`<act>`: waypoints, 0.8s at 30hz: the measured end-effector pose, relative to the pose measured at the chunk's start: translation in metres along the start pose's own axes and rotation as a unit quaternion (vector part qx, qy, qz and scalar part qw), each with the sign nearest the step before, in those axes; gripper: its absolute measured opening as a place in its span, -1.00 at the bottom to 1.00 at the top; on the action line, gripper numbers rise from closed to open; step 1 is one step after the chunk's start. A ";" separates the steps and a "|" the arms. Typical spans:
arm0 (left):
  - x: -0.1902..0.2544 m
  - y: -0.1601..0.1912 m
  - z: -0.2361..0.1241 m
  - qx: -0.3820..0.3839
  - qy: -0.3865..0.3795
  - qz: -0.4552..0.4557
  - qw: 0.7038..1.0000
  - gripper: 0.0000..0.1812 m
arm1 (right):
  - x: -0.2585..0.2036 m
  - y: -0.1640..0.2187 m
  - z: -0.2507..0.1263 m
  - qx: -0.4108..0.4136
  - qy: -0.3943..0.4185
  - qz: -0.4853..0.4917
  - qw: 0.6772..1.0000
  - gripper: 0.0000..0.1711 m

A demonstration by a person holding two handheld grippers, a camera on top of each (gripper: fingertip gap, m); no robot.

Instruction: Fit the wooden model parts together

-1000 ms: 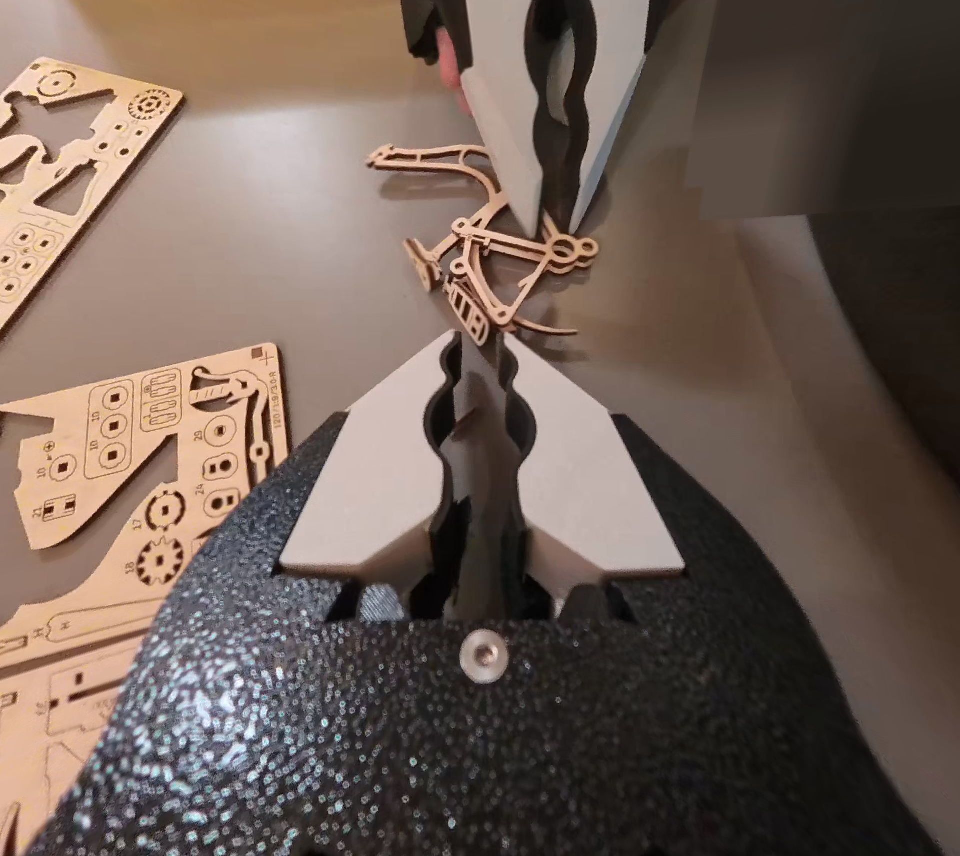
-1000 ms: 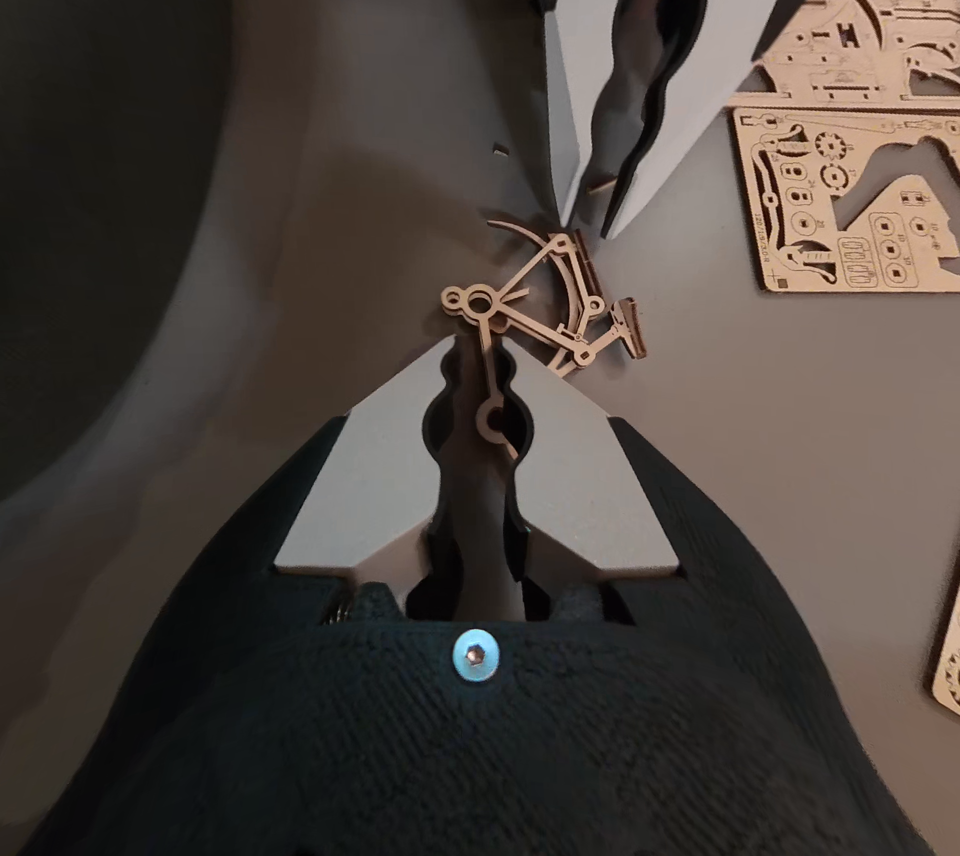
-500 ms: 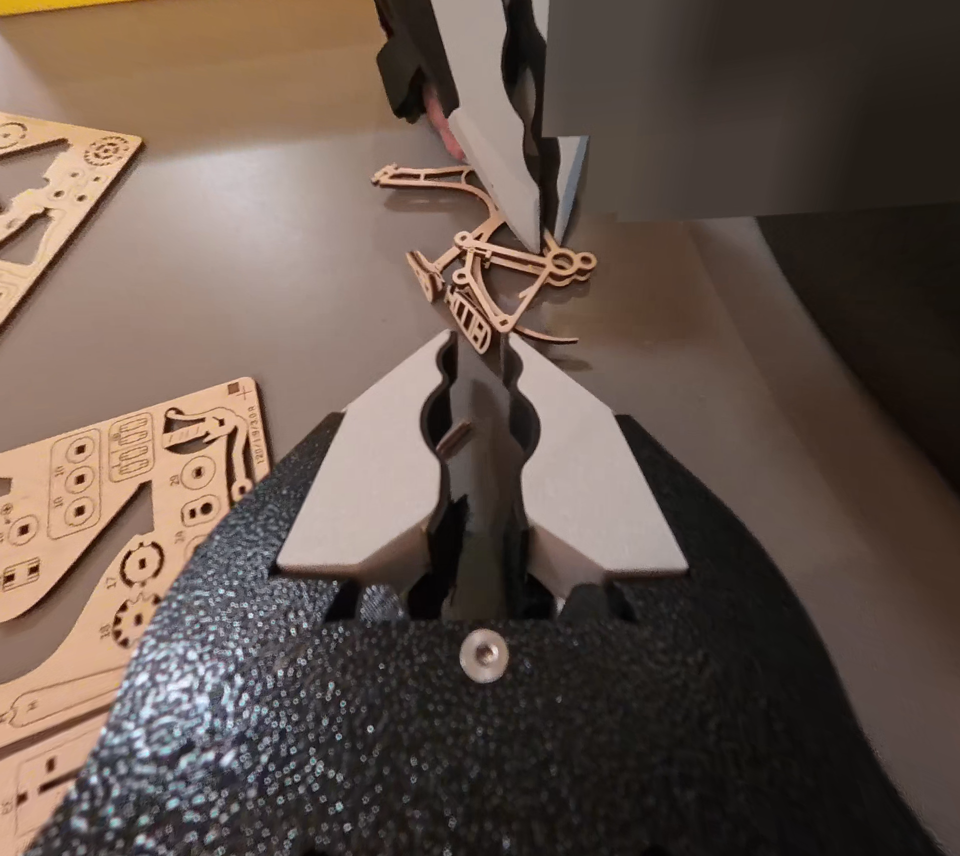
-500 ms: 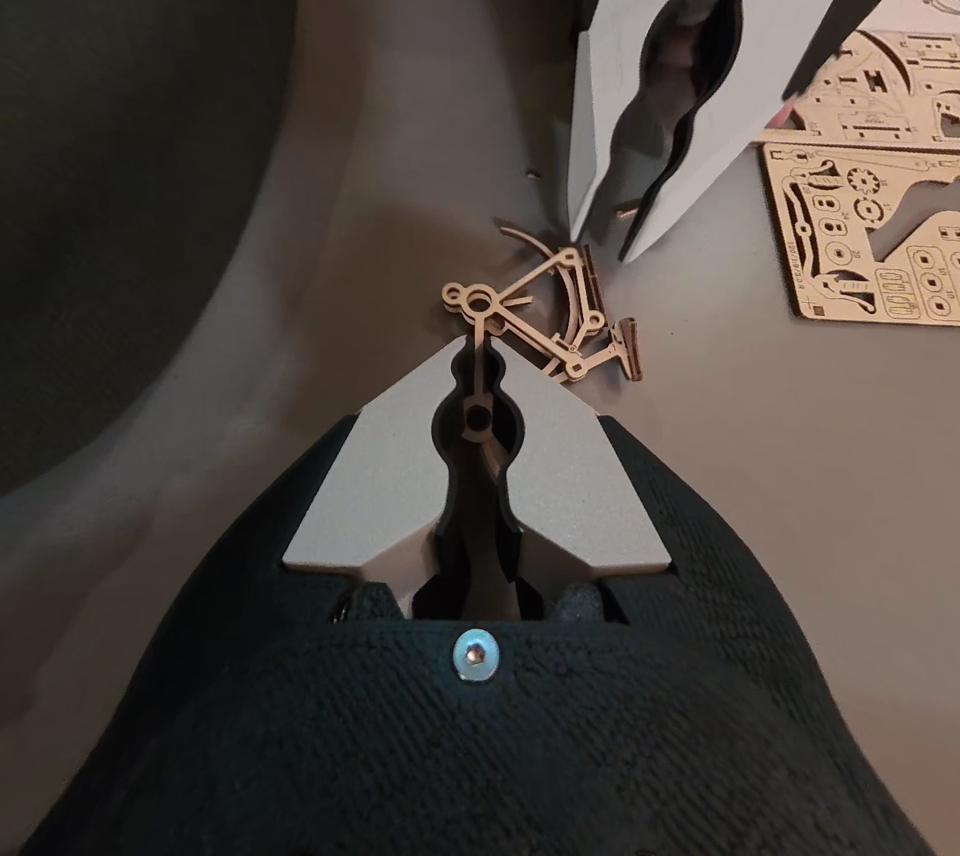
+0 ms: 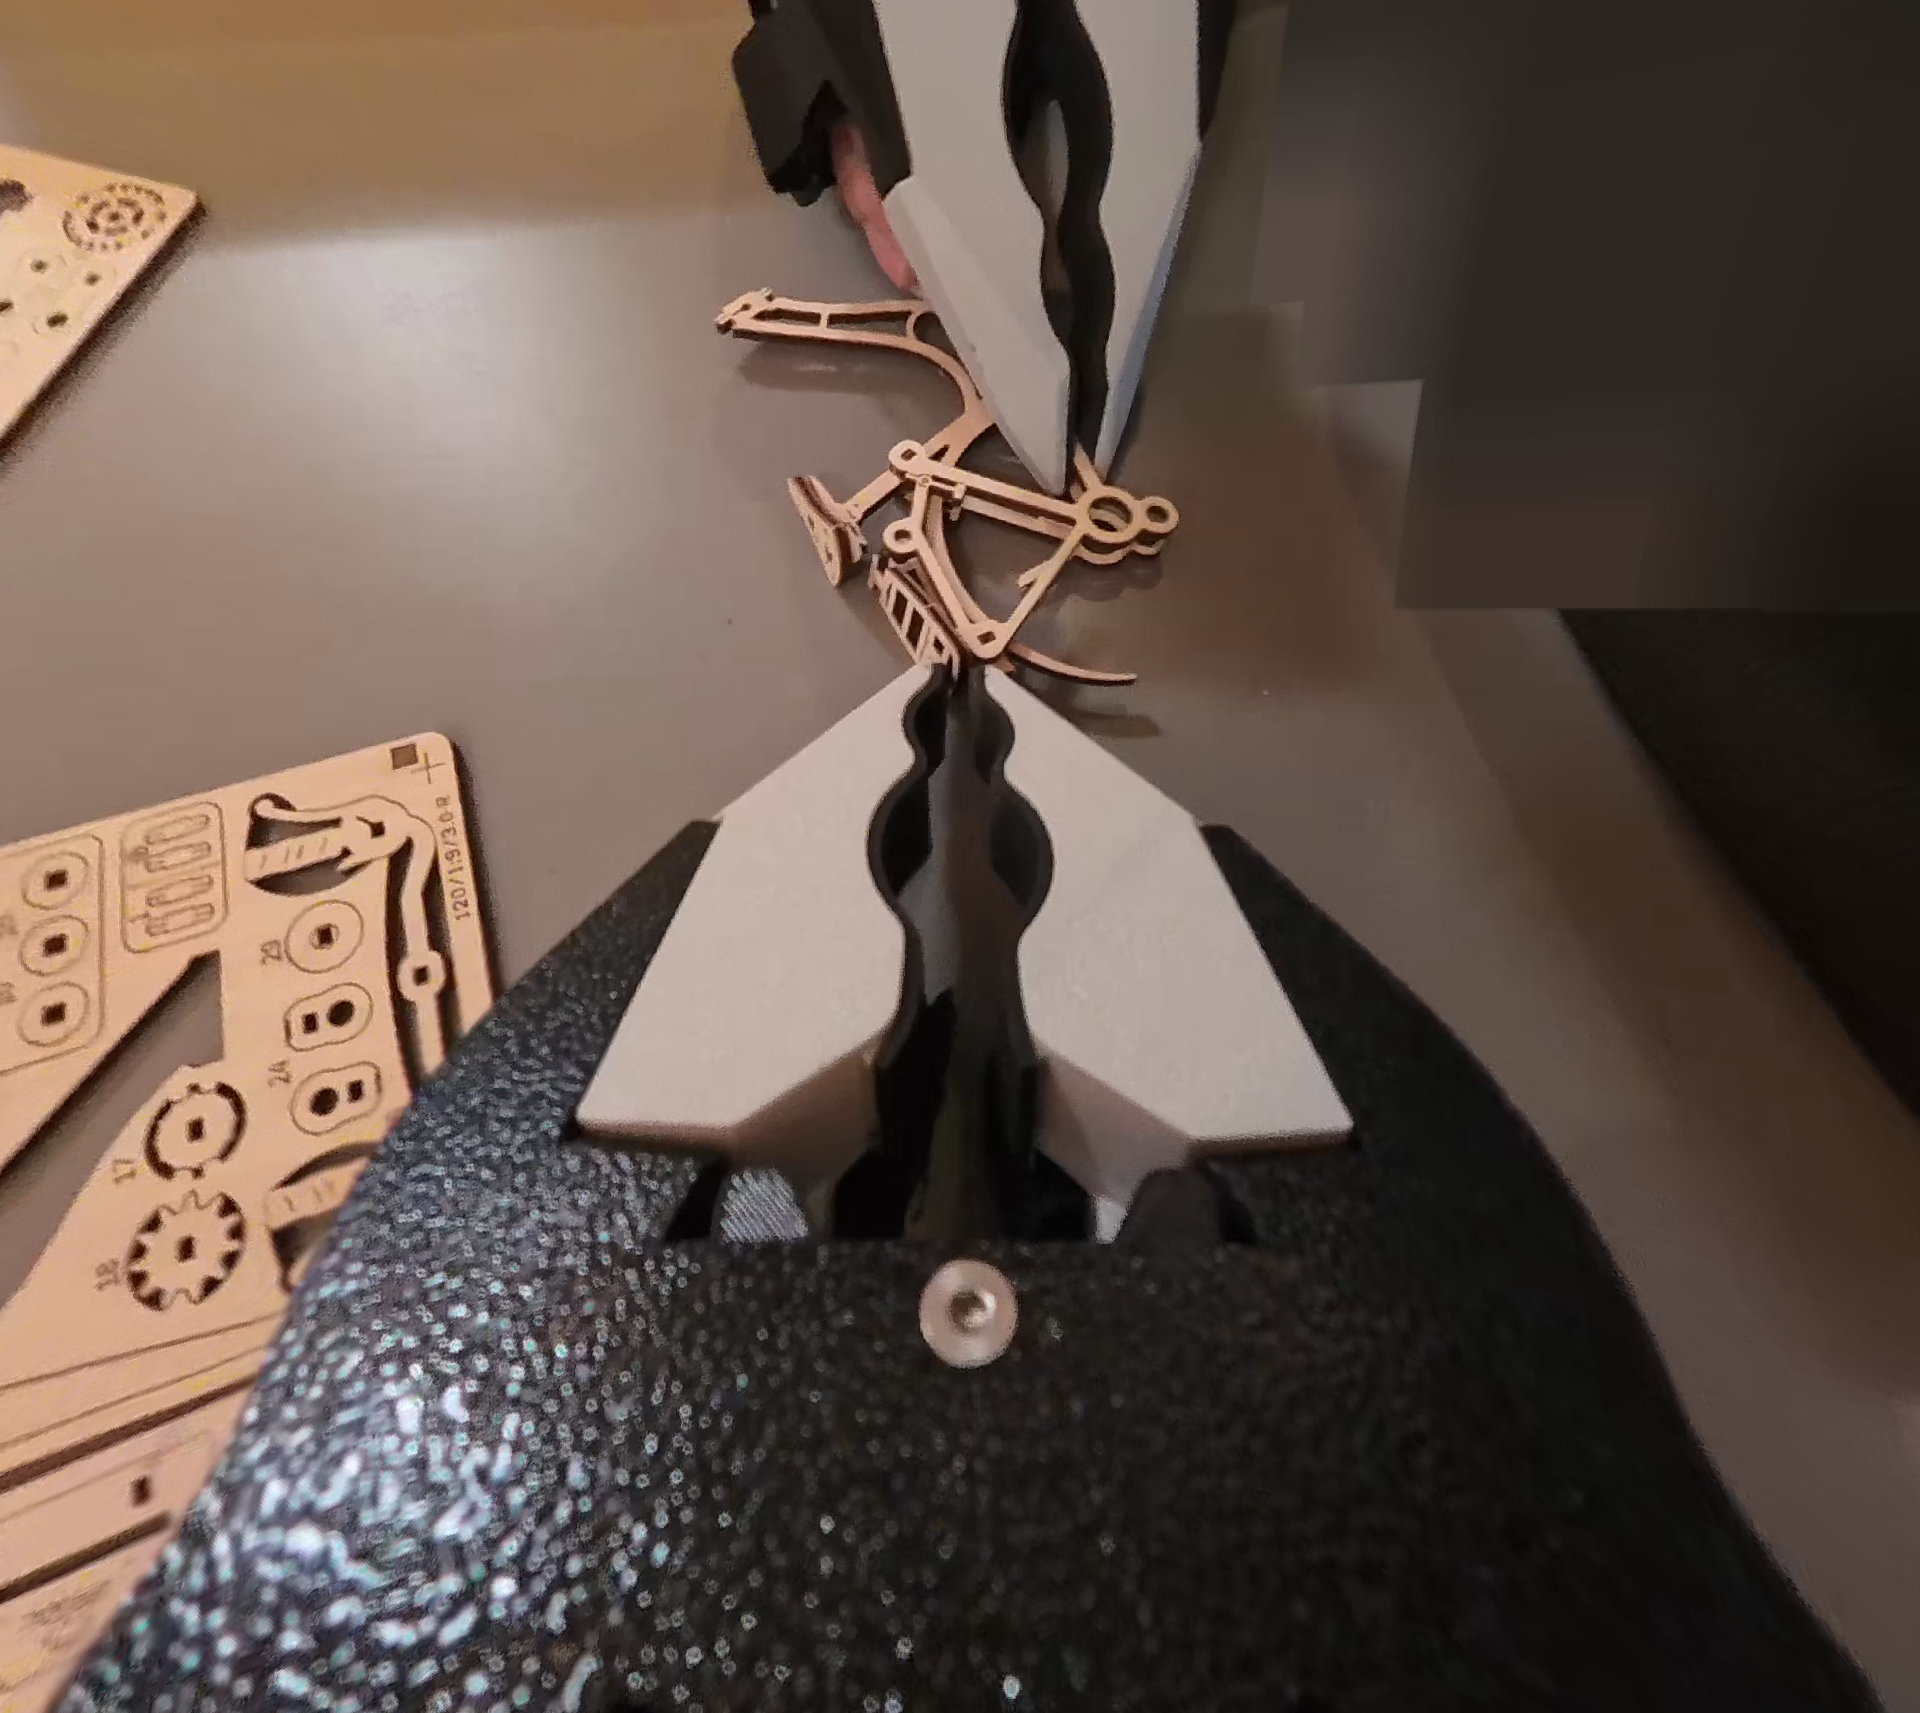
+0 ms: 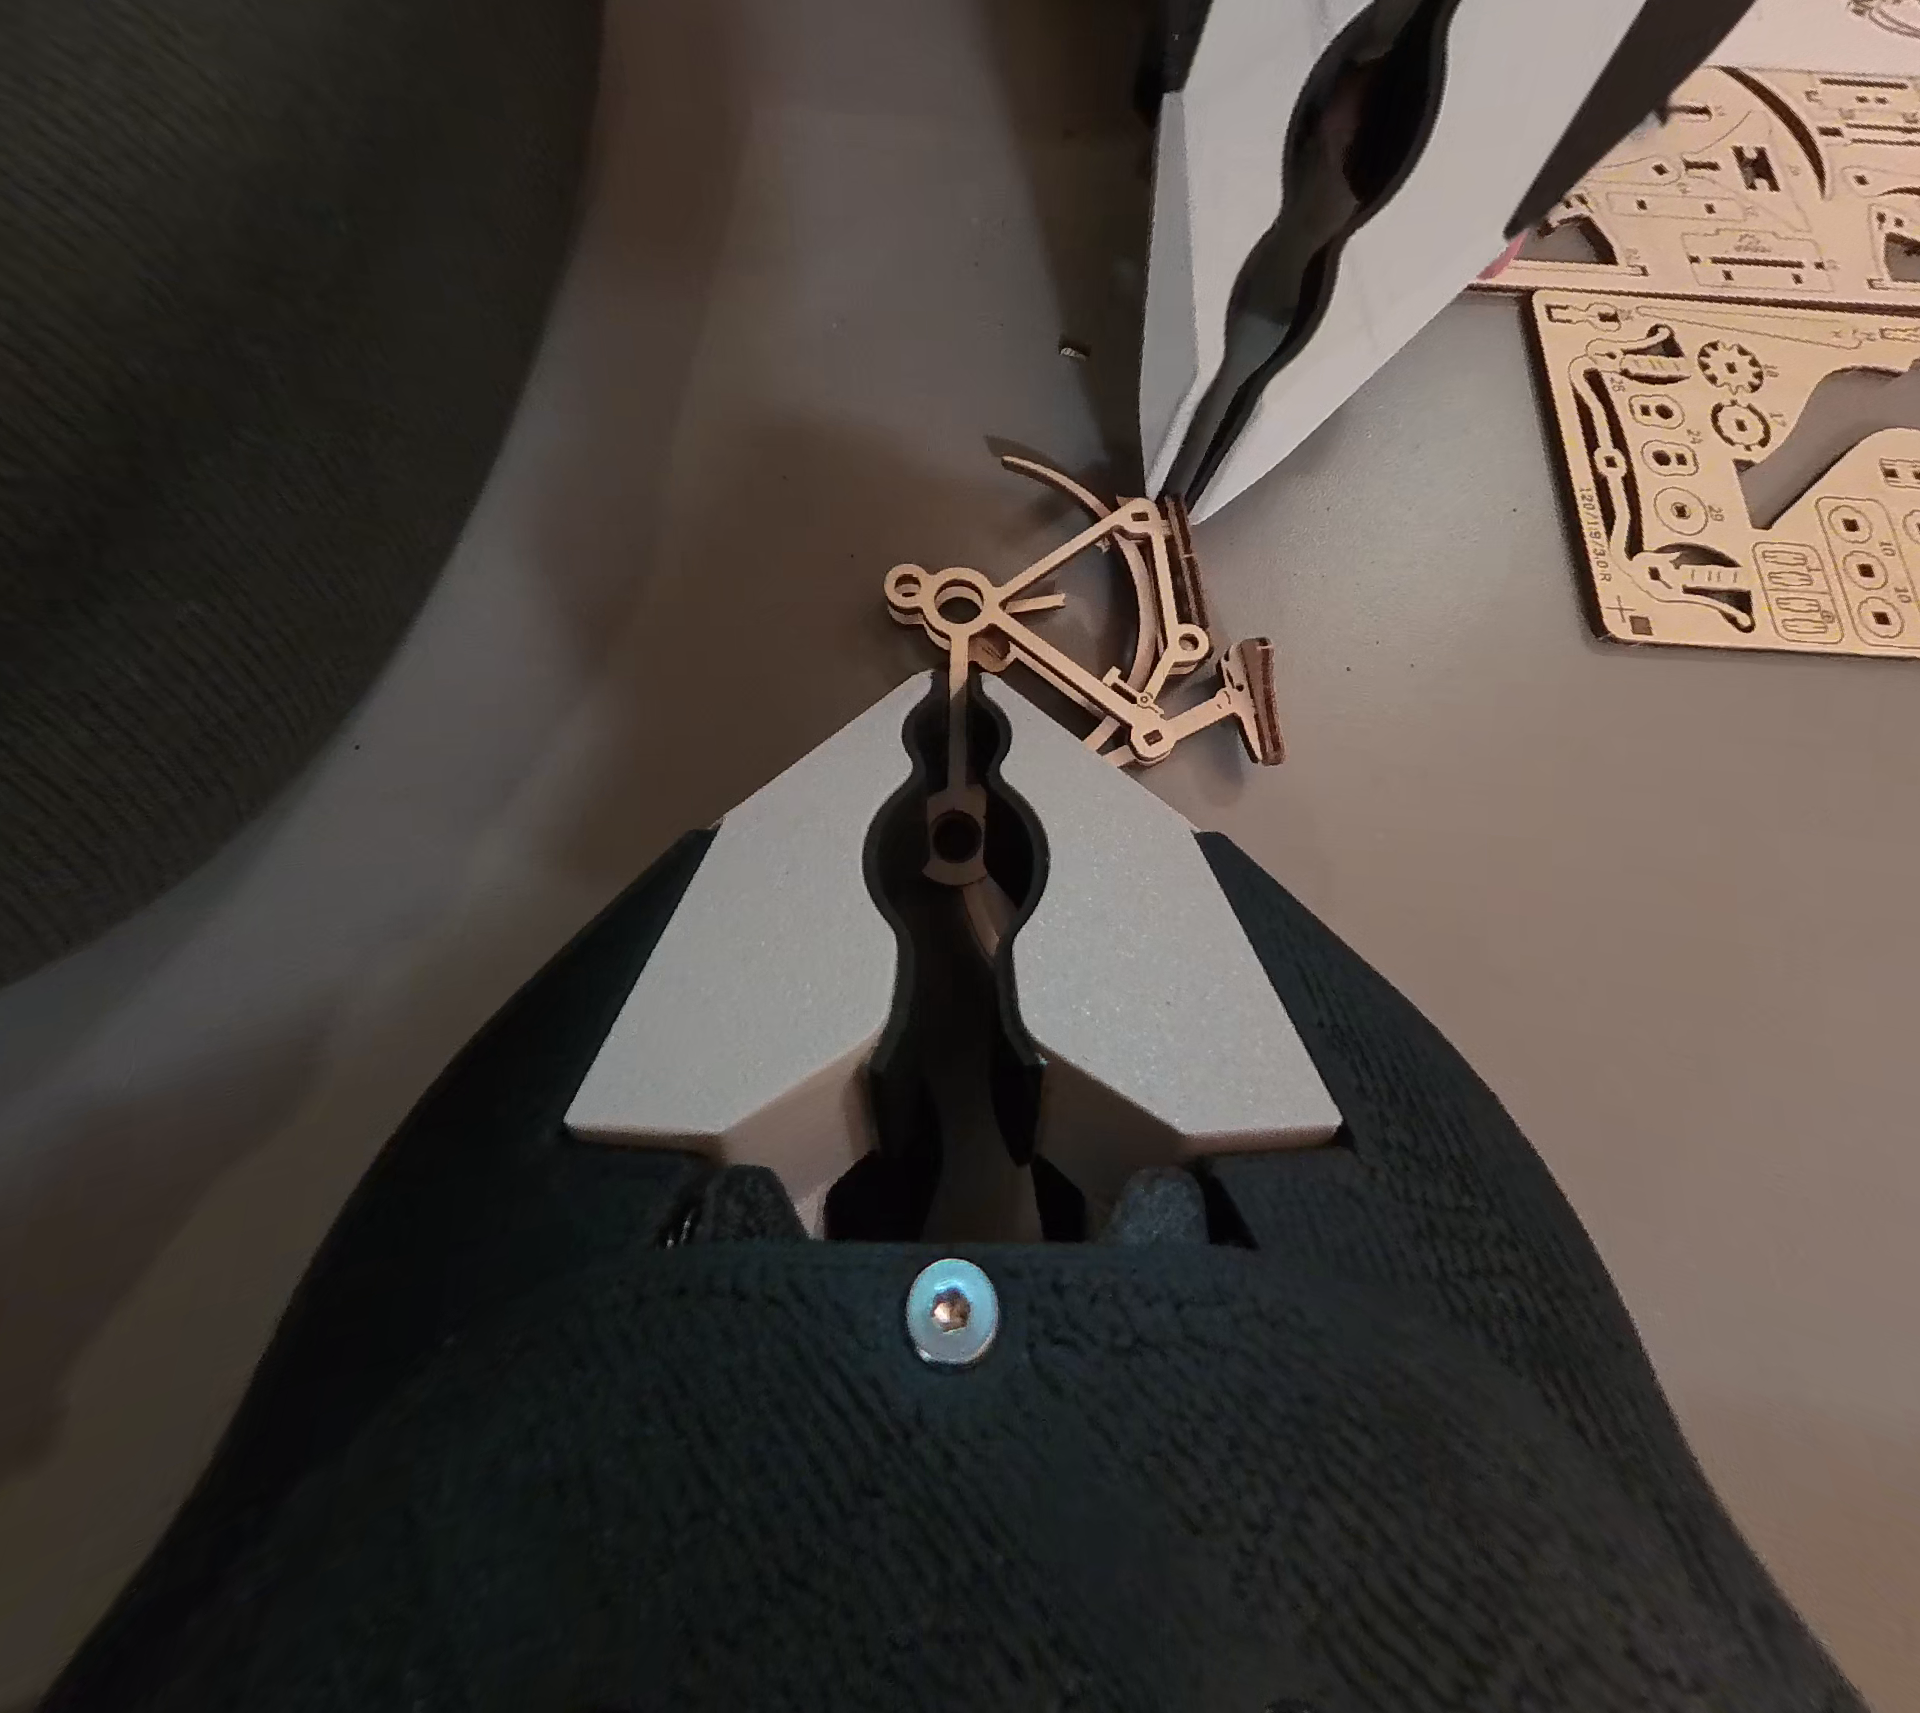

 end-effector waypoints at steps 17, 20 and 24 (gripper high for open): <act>-0.006 0.001 -0.004 0.080 0.035 -0.172 0.981 -1.00 | -0.002 0.000 -0.001 0.004 0.014 -0.016 1.000 -0.98; -0.006 0.002 -0.005 0.081 0.032 -0.173 0.981 -1.00 | -0.003 0.000 -0.001 0.006 0.022 -0.026 0.999 -0.99; -0.007 0.002 -0.009 0.095 0.030 -0.183 0.978 -1.00 | -0.005 0.001 -0.004 0.017 0.042 -0.055 0.997 -0.99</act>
Point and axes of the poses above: each gripper's, where its closed fingertips meet, z out along the fingers, y out of its underside, x = y × z across the jaws, the point moved 7 cm from there along -z, back along the fingers, and after that the axes turned 13 degrees about y, right-handed, at the moved point
